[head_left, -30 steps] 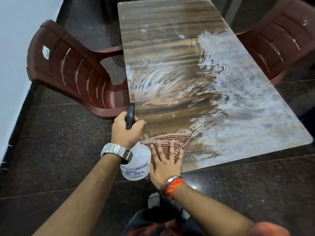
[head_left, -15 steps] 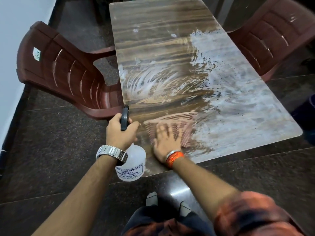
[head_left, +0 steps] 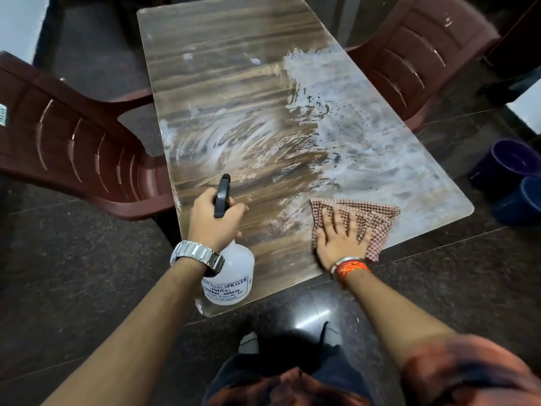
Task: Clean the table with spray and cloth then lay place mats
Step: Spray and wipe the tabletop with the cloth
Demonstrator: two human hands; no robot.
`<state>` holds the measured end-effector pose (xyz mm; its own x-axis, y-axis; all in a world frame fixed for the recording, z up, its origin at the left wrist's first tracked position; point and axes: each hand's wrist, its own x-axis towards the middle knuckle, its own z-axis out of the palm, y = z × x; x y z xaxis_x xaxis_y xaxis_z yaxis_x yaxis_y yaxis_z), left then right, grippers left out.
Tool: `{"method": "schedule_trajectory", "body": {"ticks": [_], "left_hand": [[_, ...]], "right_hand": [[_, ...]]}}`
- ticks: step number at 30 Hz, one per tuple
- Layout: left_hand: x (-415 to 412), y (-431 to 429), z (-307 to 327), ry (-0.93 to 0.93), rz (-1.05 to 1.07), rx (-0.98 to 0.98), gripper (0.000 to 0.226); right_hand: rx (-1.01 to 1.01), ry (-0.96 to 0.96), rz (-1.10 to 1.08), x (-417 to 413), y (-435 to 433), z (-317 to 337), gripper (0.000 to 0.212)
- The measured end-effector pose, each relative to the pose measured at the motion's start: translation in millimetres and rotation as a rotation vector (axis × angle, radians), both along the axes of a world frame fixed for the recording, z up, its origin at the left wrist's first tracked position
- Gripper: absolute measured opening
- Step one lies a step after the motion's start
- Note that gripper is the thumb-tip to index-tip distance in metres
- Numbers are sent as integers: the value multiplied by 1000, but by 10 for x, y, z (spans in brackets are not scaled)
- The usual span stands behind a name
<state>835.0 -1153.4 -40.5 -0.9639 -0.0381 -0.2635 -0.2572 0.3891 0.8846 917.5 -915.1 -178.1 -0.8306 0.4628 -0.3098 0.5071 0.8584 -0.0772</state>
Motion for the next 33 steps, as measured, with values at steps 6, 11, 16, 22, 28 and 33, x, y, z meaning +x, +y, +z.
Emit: {"method": "schedule_trajectory", "body": {"ticks": [6, 11, 16, 22, 28, 33], "left_hand": [[21, 599, 39, 10, 21, -17, 20], [-33, 944, 140, 39, 82, -55, 23], [136, 1294, 148, 92, 88, -104, 21], [180, 1713, 20, 47, 75, -90, 19], [-47, 2094, 75, 49, 0, -68, 26], [-216, 2285, 145, 52, -45, -57, 17]], "right_hand": [[-128, -10, 783, 100, -832, 114, 65], [-156, 140, 645, -95, 388, -18, 57], [-16, 26, 74, -156, 2118, -83, 57], [-144, 68, 459, 190, 961, 6, 59], [-214, 158, 801, 313, 1016, -68, 53], [13, 23, 134, 140, 2799, -157, 58]]}}
